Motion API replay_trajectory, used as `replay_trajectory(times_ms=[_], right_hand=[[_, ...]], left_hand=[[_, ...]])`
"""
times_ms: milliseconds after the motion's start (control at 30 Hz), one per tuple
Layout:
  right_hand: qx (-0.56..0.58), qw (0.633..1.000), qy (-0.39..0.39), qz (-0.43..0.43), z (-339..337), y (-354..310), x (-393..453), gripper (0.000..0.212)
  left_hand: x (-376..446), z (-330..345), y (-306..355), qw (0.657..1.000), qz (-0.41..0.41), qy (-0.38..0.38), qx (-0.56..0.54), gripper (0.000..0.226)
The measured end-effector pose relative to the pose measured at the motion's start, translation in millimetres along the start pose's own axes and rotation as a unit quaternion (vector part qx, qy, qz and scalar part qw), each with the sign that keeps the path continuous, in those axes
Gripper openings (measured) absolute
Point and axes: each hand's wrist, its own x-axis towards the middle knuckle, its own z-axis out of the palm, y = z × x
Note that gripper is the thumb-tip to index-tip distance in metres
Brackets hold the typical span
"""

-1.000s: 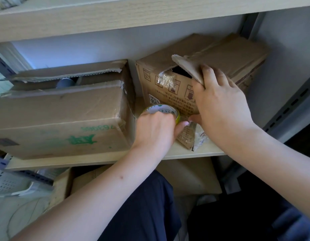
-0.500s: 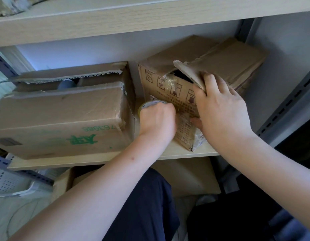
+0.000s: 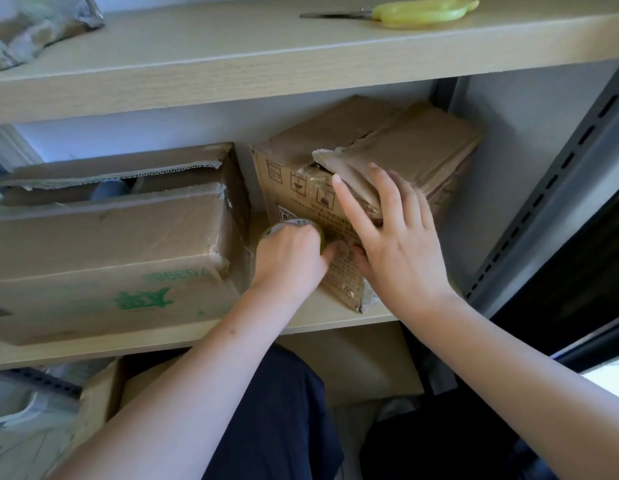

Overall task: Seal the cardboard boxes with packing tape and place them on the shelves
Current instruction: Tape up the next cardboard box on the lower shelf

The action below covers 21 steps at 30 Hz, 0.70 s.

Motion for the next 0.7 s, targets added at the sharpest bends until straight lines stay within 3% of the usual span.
replay_trajectory(times_ms=[200, 467, 533, 633, 700], right_hand=[[0.005, 1.0, 0.004, -0.016, -2, 4, -1, 0.073], [0.018, 0.999, -0.025, 0.037, -18, -17, 7, 0.08], [0.063, 0.997, 0.033, 0.007, -34, -20, 3, 0.064], [0.122, 0.969, 0.198, -0.083, -85, -24, 10, 0.029], [0.14, 0.945, 0.29, -0.065, -122, -18, 32, 0.02]], left_hand=[[-5, -16, -21, 0.989, 0.041, -0.13, -0.051, 0.022], [-1, -6, 0, 0.997, 0.042, -0.053, 0.028, 0.023], [3, -3, 0, 0.995, 0.024, -0.088, 0.028, 0.021], [-2, -3, -7, 0.993, 0.038, -0.115, 0.001, 0.028], [-8, -8, -12, 0.991, 0.045, -0.101, -0.072, 0.032]])
